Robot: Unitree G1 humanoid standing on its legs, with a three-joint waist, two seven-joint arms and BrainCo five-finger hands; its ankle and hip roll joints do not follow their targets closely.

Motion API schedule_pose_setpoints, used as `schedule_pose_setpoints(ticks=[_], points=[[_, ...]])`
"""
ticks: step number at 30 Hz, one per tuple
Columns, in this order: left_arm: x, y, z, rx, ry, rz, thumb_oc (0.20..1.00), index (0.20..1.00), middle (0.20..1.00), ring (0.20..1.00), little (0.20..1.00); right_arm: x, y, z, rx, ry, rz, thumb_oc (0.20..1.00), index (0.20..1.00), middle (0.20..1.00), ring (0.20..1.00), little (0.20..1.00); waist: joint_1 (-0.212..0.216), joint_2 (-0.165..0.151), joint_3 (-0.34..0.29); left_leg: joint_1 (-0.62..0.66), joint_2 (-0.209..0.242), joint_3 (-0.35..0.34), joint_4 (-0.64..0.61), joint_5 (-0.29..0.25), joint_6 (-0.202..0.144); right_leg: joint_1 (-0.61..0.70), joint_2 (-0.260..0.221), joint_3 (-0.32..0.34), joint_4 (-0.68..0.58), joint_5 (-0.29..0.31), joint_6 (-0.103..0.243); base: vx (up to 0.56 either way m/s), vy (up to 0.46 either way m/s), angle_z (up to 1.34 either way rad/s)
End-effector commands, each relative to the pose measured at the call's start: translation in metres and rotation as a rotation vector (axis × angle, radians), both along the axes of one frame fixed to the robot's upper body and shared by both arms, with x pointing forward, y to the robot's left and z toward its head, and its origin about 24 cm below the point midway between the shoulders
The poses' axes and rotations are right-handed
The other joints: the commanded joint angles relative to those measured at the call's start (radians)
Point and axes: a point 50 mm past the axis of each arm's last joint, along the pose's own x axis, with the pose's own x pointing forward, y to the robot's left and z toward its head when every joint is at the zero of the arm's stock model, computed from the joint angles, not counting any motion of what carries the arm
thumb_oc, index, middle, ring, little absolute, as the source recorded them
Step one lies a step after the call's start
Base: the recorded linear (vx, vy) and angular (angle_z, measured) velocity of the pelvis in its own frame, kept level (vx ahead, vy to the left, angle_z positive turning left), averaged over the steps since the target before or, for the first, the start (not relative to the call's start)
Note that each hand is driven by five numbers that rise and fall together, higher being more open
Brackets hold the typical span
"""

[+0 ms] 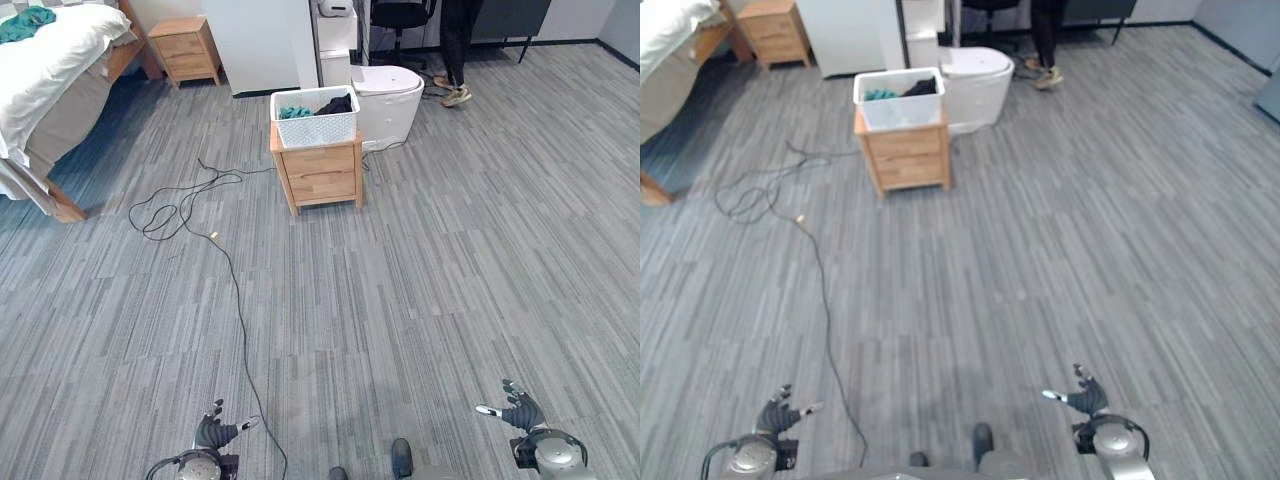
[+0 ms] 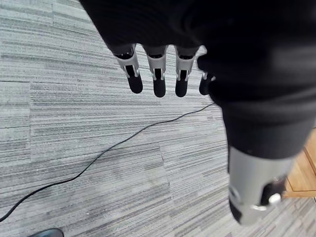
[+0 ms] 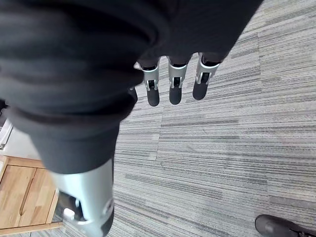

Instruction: Grab the laundry basket,head to the washer,open it,put in the laundry and shut it.

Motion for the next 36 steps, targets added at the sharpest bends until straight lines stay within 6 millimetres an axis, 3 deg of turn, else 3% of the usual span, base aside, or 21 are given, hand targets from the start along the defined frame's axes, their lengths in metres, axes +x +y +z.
schedule_pose_setpoints(ticks=[1, 6, 14, 19, 22, 26, 30, 33, 36], points=[[0.009, 0.017, 0.010, 0.032, -0.057, 0.047, 1.000, 1.000, 1.000, 1.000, 1.000, 0.011, 0.000, 0.003, -0.004, -0.039, -0.018, 1.000, 1.000, 1.000, 1.000, 1.000, 0.009, -0.084, -0.034, -0.038, -0.030, -0.028, -0.007, 0.011, -0.032, 0.029, -0.052, 0.018, 0.052, -0.091, 0.088, 0.04, 0.006, 0.03], [0.008, 0.017, 0.010, 0.018, -0.064, 0.089, 1.000, 1.000, 1.000, 1.000, 1.000, 0.006, 0.002, -0.002, 0.034, -0.025, -0.070, 1.000, 1.000, 1.000, 1.000, 1.000, 0.012, -0.090, -0.027, -0.032, -0.032, -0.025, -0.003, 0.002, -0.027, 0.033, -0.057, 0.014, 0.052, -0.096, 0.092, 0.06, 0.028, 0.02], [0.019, 0.022, 0.020, 0.029, -0.132, 0.119, 1.000, 1.000, 1.000, 1.000, 1.000, 0.020, 0.007, 0.004, 0.057, -0.081, -0.089, 1.000, 1.000, 1.000, 1.000, 1.000, 0.032, -0.100, -0.003, -0.098, -0.051, -0.025, 0.091, -0.041, -0.005, -0.007, -0.085, 0.009, 0.120, -0.106, 0.112, 0.04, 0.084, -0.01], [0.024, 0.030, 0.028, 0.052, -0.156, 0.118, 1.000, 1.000, 1.000, 1.000, 1.000, 0.028, 0.017, 0.006, 0.077, -0.100, -0.067, 1.000, 1.000, 1.000, 1.000, 1.000, 0.043, -0.103, 0.027, -0.124, -0.063, -0.041, 0.133, -0.068, 0.019, -0.095, -0.094, 0.018, 0.288, -0.086, 0.146, 0.05, 0.112, -0.11], [0.029, 0.029, 0.030, 0.056, -0.165, 0.109, 1.000, 1.000, 1.000, 1.000, 1.000, 0.035, 0.024, 0.010, 0.089, -0.129, -0.042, 1.000, 1.000, 1.000, 1.000, 1.000, 0.039, -0.095, 0.055, -0.106, -0.063, -0.056, 0.148, -0.095, 0.024, -0.193, -0.073, -0.005, 0.402, -0.083, 0.142, 0.14, 0.094, -0.09], [0.029, 0.026, 0.028, 0.050, -0.164, 0.104, 1.000, 1.000, 1.000, 1.000, 1.000, 0.037, 0.022, 0.013, 0.069, -0.133, -0.023, 1.000, 1.000, 1.000, 1.000, 1.000, 0.029, -0.088, 0.067, -0.037, -0.073, -0.068, 0.120, -0.122, 0.024, -0.237, -0.072, -0.058, 0.317, -0.058, 0.124, 0.20, 0.007, 0.10], [0.028, 0.019, 0.023, 0.028, -0.148, 0.095, 1.000, 1.000, 1.000, 1.000, 1.000, 0.034, 0.022, 0.011, 0.060, -0.117, -0.007, 1.000, 1.000, 1.000, 1.000, 1.000, 0.005, -0.084, 0.082, 0.037, -0.082, -0.095, 0.104, -0.152, 0.012, -0.289, -0.075, -0.126, 0.163, -0.011, 0.140, 0.29, -0.064, 0.03], [0.029, 0.014, 0.022, 0.023, -0.152, 0.068, 1.000, 1.000, 1.000, 1.000, 1.000, 0.029, 0.020, 0.010, 0.051, -0.109, -0.001, 1.000, 1.000, 1.000, 1.000, 1.000, -0.006, -0.085, 0.081, 0.062, -0.095, -0.119, 0.112, -0.177, 0.008, -0.290, -0.077, -0.113, 0.133, 0.008, 0.142, 0.23, -0.107, 0.32], [0.026, 0.007, 0.018, 0.010, -0.135, 0.049, 1.000, 1.000, 1.000, 1.000, 1.000, 0.024, 0.018, 0.007, 0.044, -0.088, -0.002, 1.000, 1.000, 1.000, 1.000, 1.000, -0.010, -0.075, 0.053, 0.081, -0.084, -0.130, 0.144, -0.185, -0.013, -0.255, -0.069, -0.104, 0.133, 0.016, 0.114, 0.30, -0.177, 0.94]])
